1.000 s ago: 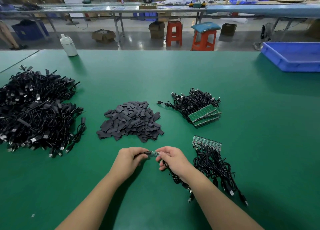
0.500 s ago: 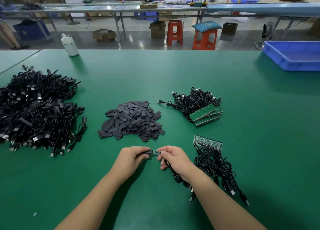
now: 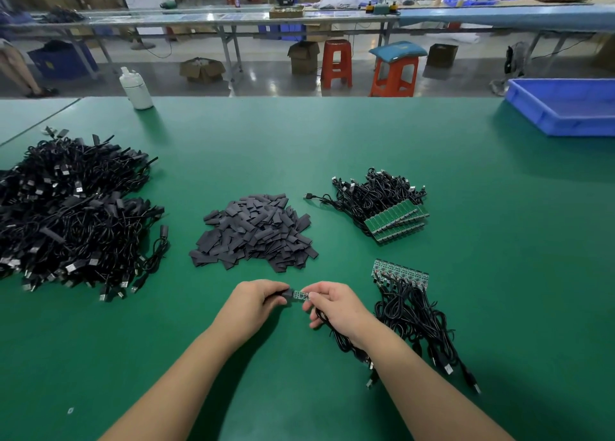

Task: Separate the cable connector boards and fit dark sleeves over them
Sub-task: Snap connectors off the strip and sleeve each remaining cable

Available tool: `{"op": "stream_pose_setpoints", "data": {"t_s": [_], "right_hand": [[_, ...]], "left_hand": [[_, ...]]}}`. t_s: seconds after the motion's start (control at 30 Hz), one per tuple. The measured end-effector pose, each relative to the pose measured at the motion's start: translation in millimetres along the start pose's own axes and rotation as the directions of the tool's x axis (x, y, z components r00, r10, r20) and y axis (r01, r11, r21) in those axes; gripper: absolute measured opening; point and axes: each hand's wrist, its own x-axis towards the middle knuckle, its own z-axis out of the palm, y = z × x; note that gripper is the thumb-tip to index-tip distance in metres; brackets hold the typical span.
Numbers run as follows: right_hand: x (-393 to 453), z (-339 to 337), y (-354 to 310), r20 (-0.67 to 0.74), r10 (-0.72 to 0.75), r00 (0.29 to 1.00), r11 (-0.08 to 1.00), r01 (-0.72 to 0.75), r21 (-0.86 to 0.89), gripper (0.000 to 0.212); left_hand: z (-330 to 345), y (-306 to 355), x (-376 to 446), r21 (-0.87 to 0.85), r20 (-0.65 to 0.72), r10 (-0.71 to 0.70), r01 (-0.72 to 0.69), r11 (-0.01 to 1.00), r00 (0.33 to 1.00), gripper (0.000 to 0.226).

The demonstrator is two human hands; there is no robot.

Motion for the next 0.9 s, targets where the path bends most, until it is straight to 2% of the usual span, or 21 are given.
{"op": "stream_pose_setpoints", "data": {"t_s": [0.3, 0.63, 0.9], "right_hand": [[1.7, 2.3, 3.3, -0.002, -0.003, 1.000, 1.000, 0.003, 0.017, 0.018], [1.8, 0.7, 2.5, 0.014, 0.000, 1.000, 1.000, 0.000, 0.009, 0.019], [0.7, 0.4, 2.9, 0.017, -0.006, 1.000, 1.000, 0.005, 0.025, 0.020]], "left_hand": [[1.1, -2.3, 0.3, 0.102, 0.031, 0.119, -0.121, 0.987, 0.992, 0.020], [2.0, -2.5, -0.5, 0.091, 0.005, 0.109, -0.109, 0.990, 0.994, 0.023], [6.9, 3.2, 0.0, 0.140, 0.003, 0.169, -0.168, 0.976, 0.986, 0.022]]}}
